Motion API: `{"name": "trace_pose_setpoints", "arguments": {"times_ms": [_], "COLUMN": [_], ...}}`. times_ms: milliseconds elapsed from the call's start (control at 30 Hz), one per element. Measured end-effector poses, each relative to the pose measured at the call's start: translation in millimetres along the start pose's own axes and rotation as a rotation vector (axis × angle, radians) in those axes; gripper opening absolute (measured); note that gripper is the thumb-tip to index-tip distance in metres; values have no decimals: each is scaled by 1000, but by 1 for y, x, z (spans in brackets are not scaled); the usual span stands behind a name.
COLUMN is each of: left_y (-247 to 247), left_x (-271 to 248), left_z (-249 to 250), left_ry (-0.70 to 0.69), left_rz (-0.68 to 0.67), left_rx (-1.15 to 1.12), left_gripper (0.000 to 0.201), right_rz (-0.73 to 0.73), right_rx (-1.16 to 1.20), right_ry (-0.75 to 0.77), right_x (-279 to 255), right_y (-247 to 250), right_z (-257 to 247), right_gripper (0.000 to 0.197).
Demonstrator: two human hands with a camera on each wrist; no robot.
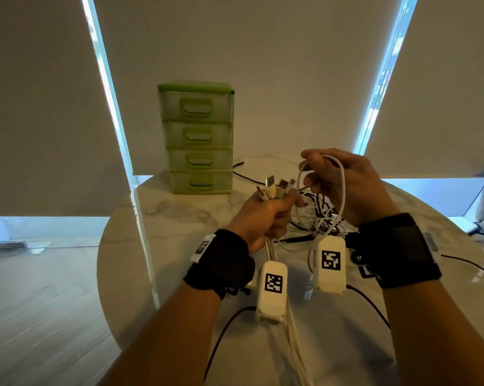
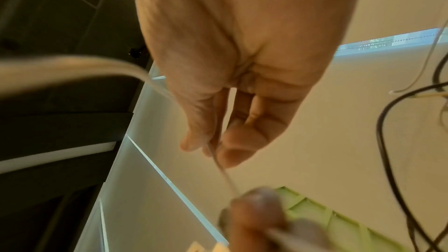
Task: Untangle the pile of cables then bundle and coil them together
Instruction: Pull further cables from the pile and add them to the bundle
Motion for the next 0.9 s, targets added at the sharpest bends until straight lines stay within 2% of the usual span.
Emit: {"name": "trace_pose_setpoints", "arguments": {"times_ms": [67,133,167,233,267,367,467,567,633,800,900], "left_y": [1,5,8,15,18,15,2,-15,-20,-12,-2], "left_x": [9,21,26,35,37,46,55,53,49,46,44], "left_z": [22,55,72,101,110,112,82,41,24,18,25], "left_ry": [-107,-224,-280,-372,-399,-381,-220,-71,-60,-156,-168], "left_rz": [81,144,174,215,215,150,51,-59,-72,52,156], "left_rx": [-115,-250,-290,-364,-395,-377,-224,-24,90,142,16], "left_gripper": [28,29,30,29,29,26,22,23,16,14,12], "right_rz": [-78,-299,-390,-382,-322,-113,63,133,100,2,-195], "right_rx": [-179,-510,-687,-916,-961,-962,-779,-679,-730,-805,-892], "right_ry": [-88,-222,-276,-329,-332,-221,-81,16,24,-107,-263], "right_x": [-1,-8,-11,-9,-7,-1,2,8,12,11,5], "right_y": [-1,-8,-7,9,19,40,44,41,34,20,16], "right_z": [11,34,45,55,54,35,10,-4,-3,12,32], "right_gripper": [30,32,26,9,12,16,13,14,17,21,31]}}
Point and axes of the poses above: each hand's wrist, its own x-axis towards the middle knuckle, its own y-axis out of the back of the hand, z = x × y, the point moved 8 cm from there along x, towards the middle knuckle, and after that the axes turned 7 degrees about -x, right-handed, at the moved point
